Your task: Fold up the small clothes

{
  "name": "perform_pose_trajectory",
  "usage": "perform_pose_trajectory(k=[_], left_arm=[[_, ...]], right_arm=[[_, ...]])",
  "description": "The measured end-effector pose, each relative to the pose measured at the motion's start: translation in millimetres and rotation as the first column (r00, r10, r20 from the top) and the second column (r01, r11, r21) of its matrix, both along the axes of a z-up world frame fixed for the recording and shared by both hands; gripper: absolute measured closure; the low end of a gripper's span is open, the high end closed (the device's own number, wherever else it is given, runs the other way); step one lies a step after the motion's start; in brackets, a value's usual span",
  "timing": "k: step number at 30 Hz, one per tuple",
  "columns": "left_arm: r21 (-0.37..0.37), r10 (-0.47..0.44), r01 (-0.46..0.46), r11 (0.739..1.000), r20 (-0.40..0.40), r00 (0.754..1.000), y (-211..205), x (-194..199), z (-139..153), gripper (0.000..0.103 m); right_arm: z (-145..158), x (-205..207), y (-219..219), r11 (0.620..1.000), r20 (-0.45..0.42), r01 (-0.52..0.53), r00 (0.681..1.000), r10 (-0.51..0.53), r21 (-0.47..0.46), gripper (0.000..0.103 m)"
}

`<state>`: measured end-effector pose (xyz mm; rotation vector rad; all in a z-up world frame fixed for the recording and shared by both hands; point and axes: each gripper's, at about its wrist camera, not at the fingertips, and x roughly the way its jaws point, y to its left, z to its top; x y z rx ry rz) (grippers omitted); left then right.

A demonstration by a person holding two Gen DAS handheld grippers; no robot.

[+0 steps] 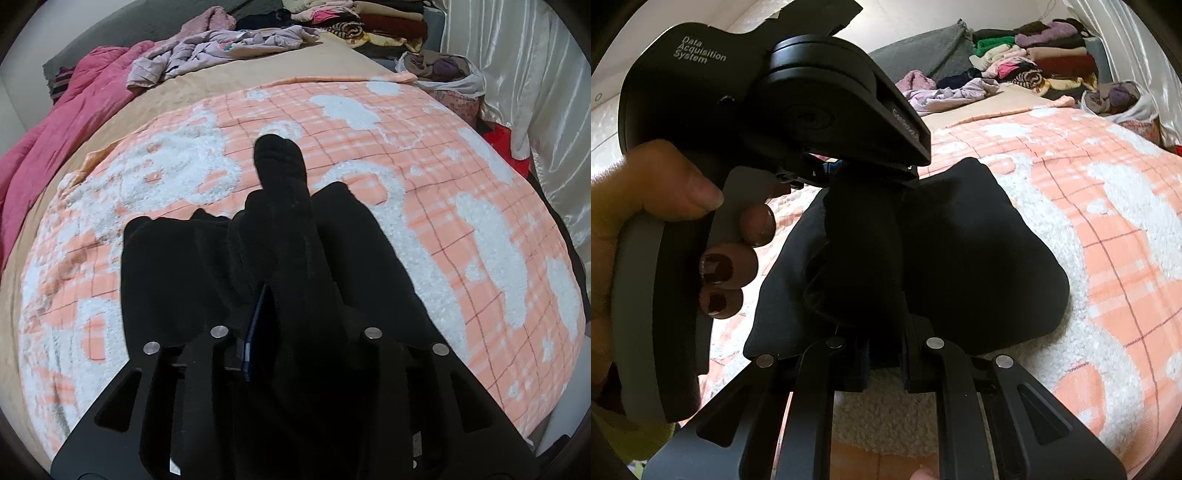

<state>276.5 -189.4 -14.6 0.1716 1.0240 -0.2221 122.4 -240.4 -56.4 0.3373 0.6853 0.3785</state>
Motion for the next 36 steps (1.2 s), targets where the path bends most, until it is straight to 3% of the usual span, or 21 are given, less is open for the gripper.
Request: perform_pose_trajectory(k=[2,3,7,10,14,16,17,19,21,27,29,31,36], left_arm=[[-0.091,-0.015,0.015,0.996,0.003,1.0,4,-3,7,0.058],[-0.142,-0.02,0.021,0.99,0.01,1.0,8,-6,13,0.055],[-0.242,0.002,0.022,0.97,0.1,0.995,30,-18,48,0.053],[-0.2,0.085,-0.053,0.978,0.154,0.984,61,-22,59,0.053],[-0.132,0.168,-0.15,0.98,0.134,0.977,98,-23,37,0.053],[-0.124,0.197,-0.183,0.975,0.113,0.974,113,-27,19,0.053],[-0.13,0.205,-0.191,0.973,0.106,0.973,119,-30,13,0.053],[-0.152,0.209,-0.195,0.969,0.083,0.974,125,-36,-2,0.053],[-0.162,0.2,-0.187,0.969,0.068,0.977,126,-40,-11,0.053],[-0.17,0.186,-0.172,0.97,0.069,0.98,130,-49,-14,0.053],[-0.165,0.18,-0.167,0.972,0.072,0.981,129,-51,-14,0.053],[-0.168,0.177,-0.164,0.972,0.069,0.982,128,-53,-14,0.053],[-0.172,0.148,-0.134,0.976,0.071,0.986,122,-57,-11,0.053]], right_arm=[[0,0,-3,1.0,-0.01,0.003,1.0,-0.003,0.015,0.092],[-1,-1,-5,1.0,-0.017,0.008,1.0,-0.007,0.023,0.092],[-10,2,-21,0.995,-0.063,0.028,0.998,-0.022,0.096,0.092],[-13,2,-27,0.99,-0.081,0.019,0.997,-0.007,0.142,0.091],[-7,6,-31,0.988,-0.089,0.003,0.996,0.011,0.155,0.082],[0,11,-38,0.986,-0.083,0.001,0.996,0.013,0.164,0.06],[2,12,-39,0.984,-0.079,-0.006,0.997,0.02,0.178,0.055],[6,20,-41,0.978,-0.092,-0.029,0.995,0.048,0.205,0.032],[7,29,-43,0.975,-0.115,-0.031,0.992,0.058,0.22,0.031],[4,68,-47,0.965,-0.193,-0.035,0.977,0.088,0.262,0.03],[5,78,-45,0.967,-0.193,-0.047,0.976,0.098,0.251,0.035],[7,85,-42,0.972,-0.192,-0.066,0.975,0.111,0.225,0.073],[21,80,-36,0.987,-0.127,-0.123,0.983,0.136,0.107,0.083]])
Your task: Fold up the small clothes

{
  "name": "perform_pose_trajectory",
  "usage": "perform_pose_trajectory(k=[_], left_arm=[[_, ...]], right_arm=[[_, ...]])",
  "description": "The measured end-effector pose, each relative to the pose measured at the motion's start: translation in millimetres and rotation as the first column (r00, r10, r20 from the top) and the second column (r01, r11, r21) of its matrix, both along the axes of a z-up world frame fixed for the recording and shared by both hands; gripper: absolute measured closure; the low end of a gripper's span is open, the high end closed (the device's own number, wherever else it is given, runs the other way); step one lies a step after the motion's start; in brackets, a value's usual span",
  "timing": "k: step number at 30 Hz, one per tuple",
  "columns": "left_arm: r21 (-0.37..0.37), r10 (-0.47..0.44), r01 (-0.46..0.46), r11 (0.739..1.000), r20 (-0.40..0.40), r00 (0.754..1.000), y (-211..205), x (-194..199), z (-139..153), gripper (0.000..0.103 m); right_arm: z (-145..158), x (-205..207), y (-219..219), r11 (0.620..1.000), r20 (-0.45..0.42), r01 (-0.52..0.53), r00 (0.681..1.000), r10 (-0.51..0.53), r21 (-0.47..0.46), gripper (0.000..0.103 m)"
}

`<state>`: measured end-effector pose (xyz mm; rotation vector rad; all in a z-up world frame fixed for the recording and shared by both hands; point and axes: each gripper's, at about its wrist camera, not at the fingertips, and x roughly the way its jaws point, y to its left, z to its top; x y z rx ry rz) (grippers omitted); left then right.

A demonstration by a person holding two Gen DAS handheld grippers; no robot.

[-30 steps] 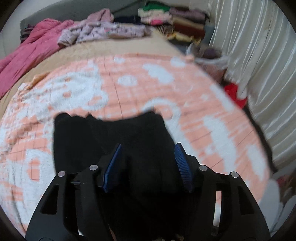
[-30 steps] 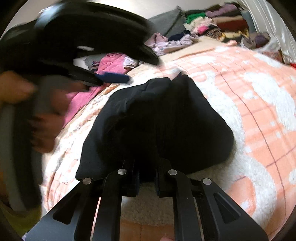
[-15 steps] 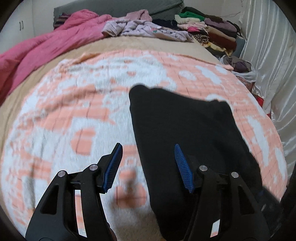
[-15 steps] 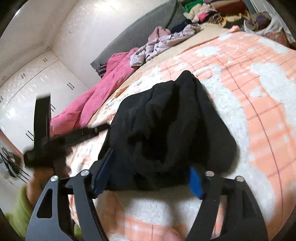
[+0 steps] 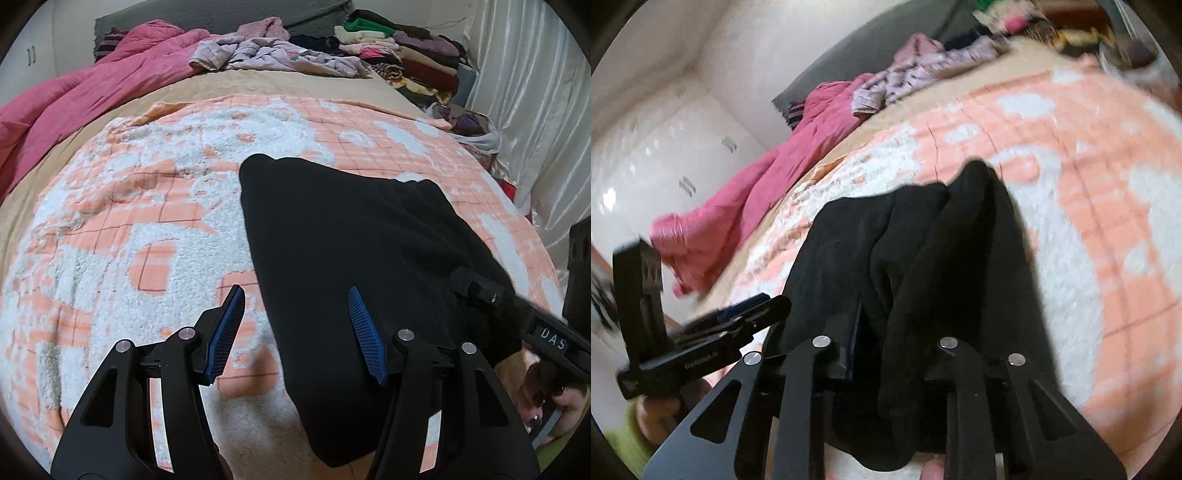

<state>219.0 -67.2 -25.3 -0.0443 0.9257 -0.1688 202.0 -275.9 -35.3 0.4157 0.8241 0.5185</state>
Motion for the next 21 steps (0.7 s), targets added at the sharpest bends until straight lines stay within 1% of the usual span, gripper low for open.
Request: perform_pose_trajectory(k=[2,4,6,9,11,12,14,17,18,20,21], left_arm=[[-0.002,-0.014,0.014,1.0,0.0,1.0,-4,-3,2,0.053],[-0.013,-0.022,0.022,1.0,-0.013,1.0,-8,-5,1,0.053],[-0.03,-0.027,0.026,0.999,-0.021,0.999,-10,-6,-1,0.053],[-0.026,-0.035,0.034,0.999,-0.029,0.999,-13,-8,-6,0.052],[-0.024,-0.036,0.035,0.999,-0.033,0.999,-14,-9,-7,0.052],[-0.019,-0.037,0.036,0.999,-0.029,0.999,-14,-9,-7,0.052],[-0.02,-0.039,0.039,0.999,-0.029,0.999,-14,-10,-7,0.052],[-0.022,-0.04,0.04,0.999,-0.029,0.999,-13,-12,-6,0.052],[-0.021,-0.038,0.038,0.999,-0.029,0.999,-13,-11,-6,0.052],[-0.028,-0.037,0.036,0.999,-0.031,0.999,-12,-12,-6,0.051],[-0.029,-0.036,0.036,0.999,-0.03,0.999,-11,-13,-6,0.05]], right_arm=[[10,-8,-5,1.0,0.039,-0.008,0.999,0.009,-0.029,0.083],[12,-10,-11,0.998,0.05,0.013,0.999,-0.01,-0.065,0.083],[6,-7,-15,0.997,0.043,0.027,0.999,-0.024,-0.075,0.083],[-13,-4,-17,0.994,0.009,0.048,0.999,-0.048,-0.098,0.081],[-21,-6,-20,0.994,-0.004,0.073,0.997,-0.074,-0.081,0.079],[-21,-6,-21,0.993,-0.008,0.086,0.996,-0.087,-0.076,0.073],[-21,-7,-23,0.991,-0.018,0.111,0.993,-0.113,-0.078,0.07],[-19,-9,-20,0.984,-0.02,0.137,0.99,-0.14,-0.11,0.063],[-18,-10,-19,0.982,-0.02,0.146,0.989,-0.149,-0.122,0.059],[-17,-12,-18,0.977,-0.02,0.159,0.986,-0.164,-0.14,0.058],[-16,-13,-17,0.975,-0.019,0.164,0.985,-0.169,-0.148,0.055]])
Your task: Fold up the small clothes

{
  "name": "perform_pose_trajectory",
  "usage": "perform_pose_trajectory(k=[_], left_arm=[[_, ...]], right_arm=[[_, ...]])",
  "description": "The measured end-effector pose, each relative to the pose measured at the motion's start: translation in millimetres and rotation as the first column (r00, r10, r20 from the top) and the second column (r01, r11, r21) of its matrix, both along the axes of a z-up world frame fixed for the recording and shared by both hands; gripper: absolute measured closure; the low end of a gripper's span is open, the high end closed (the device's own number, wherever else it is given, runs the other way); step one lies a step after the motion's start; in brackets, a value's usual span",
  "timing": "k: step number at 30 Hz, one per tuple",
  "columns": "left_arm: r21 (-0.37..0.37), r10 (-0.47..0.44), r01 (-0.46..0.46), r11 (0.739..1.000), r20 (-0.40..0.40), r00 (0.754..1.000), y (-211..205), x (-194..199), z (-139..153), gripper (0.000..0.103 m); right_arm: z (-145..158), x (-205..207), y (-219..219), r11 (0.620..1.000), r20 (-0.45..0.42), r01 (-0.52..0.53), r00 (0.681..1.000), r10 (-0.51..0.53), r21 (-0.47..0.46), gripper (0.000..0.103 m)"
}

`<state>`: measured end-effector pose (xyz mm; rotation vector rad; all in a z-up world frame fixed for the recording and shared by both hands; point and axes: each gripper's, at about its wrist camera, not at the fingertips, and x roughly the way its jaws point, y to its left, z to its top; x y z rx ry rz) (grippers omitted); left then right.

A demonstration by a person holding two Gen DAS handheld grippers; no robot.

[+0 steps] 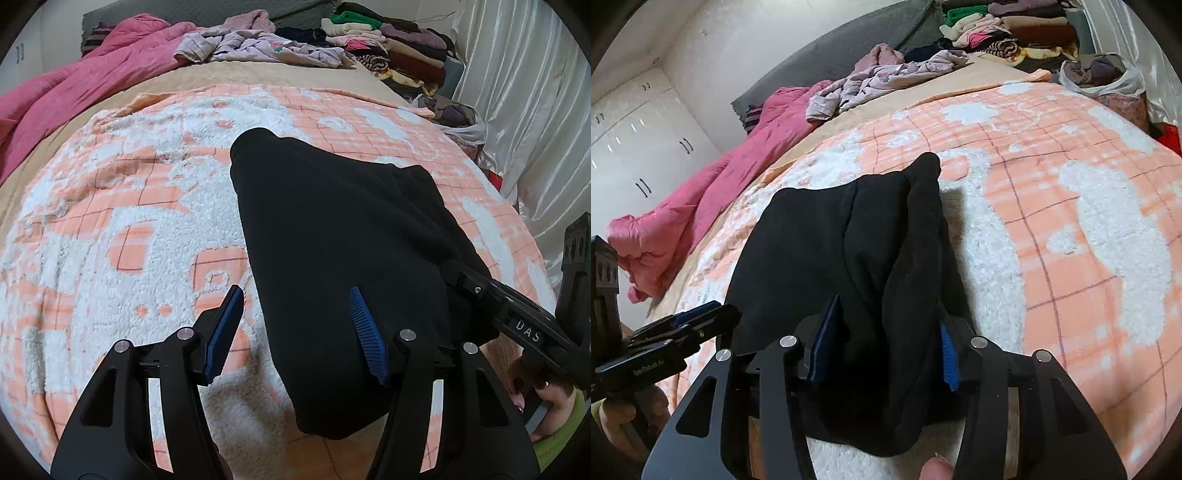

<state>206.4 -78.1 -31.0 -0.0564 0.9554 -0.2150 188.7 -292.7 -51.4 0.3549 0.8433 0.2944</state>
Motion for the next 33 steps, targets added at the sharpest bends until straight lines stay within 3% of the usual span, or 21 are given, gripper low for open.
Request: perform_pose_trajectory(k=[4,26,33], left_arm=[[-0.007,-0.002,0.002,1.0,0.004,1.0,4,-3,1,0.05],[-0.029,0.007,-0.007,1.0,0.02,1.0,32,-25,8,0.043],[-0.015,-0.002,0.002,1.0,0.003,1.0,31,-24,3,0.043]], right_arm=[[3,-6,4,0.999,0.004,0.019,1.0,-0.019,-0.047,0.048],[12,-30,9,0.983,0.009,0.094,0.996,-0.094,-0.156,0.033],[17,-25,3,0.989,0.015,0.087,0.996,-0.086,-0.119,0.032]])
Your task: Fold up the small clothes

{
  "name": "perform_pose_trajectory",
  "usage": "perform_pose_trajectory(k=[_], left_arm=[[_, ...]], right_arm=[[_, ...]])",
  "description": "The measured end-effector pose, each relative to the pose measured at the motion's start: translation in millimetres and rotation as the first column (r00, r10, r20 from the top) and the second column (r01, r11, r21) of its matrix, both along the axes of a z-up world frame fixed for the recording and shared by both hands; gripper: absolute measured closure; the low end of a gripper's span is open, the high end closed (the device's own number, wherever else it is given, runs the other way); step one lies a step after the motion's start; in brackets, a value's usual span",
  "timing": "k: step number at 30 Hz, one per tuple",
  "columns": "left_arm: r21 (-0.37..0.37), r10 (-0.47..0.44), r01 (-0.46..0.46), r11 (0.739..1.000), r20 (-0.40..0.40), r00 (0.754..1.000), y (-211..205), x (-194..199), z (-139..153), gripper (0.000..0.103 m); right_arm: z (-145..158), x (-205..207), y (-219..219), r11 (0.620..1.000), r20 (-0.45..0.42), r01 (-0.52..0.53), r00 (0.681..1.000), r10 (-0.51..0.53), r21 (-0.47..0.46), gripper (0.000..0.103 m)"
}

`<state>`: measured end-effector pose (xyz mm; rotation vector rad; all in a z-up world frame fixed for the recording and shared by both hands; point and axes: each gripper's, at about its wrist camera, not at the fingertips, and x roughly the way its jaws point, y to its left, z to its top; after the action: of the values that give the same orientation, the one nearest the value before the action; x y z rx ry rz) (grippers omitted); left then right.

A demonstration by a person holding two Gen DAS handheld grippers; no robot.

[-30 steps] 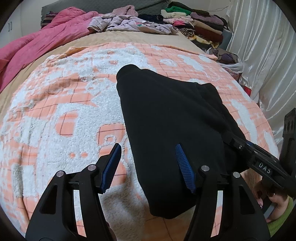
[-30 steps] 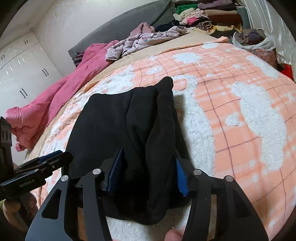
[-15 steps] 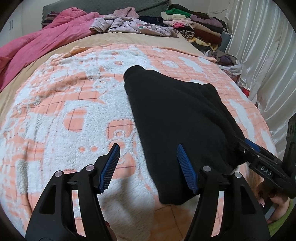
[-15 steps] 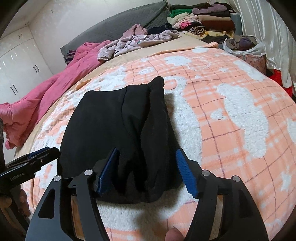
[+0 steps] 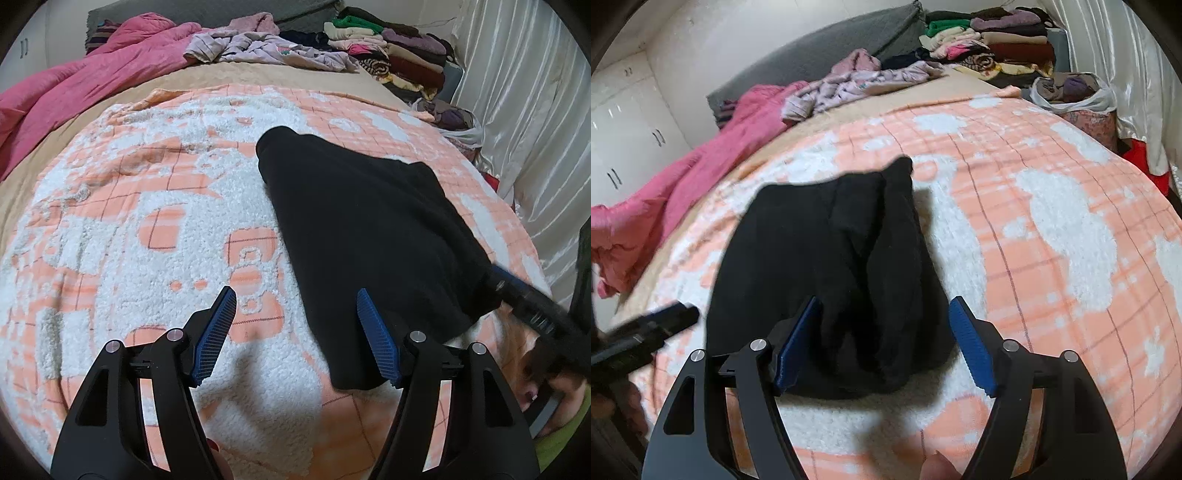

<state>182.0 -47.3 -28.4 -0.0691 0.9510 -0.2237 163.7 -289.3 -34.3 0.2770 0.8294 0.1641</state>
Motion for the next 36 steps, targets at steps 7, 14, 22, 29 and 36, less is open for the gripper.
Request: perform_pose_trajectory(k=[7,14,22,29,36], left_arm=[[0.032,-0.01,0.01,0.999,-0.002,1.0,-10,5,-5,0.043],[0.044,-0.014,0.013,0.999,0.01,1.0,-12,7,-6,0.043],[-0.001,-0.041,0.041,0.999,0.049,0.998,-17,7,2,0.043],[0.019,-0.09,0.09,0.996,0.01,0.996,-44,17,-3,0.042],[0.015,-0.076,0.077,0.997,-0.032,0.997,-41,20,-19,0.029]], right_arm=[[21,52,-11,0.997,-0.007,-0.037,0.999,0.038,0.074,0.032],[-2,100,1,0.996,-0.092,-0.051,0.994,0.059,0.079,0.033],[19,94,22,0.986,0.023,-0.148,0.988,0.15,-0.078,0.09],[22,100,10,0.981,0.039,-0.118,0.991,0.125,-0.151,0.09],[-23,109,-8,0.995,-0.061,-0.063,0.996,0.058,-0.074,0.08]])
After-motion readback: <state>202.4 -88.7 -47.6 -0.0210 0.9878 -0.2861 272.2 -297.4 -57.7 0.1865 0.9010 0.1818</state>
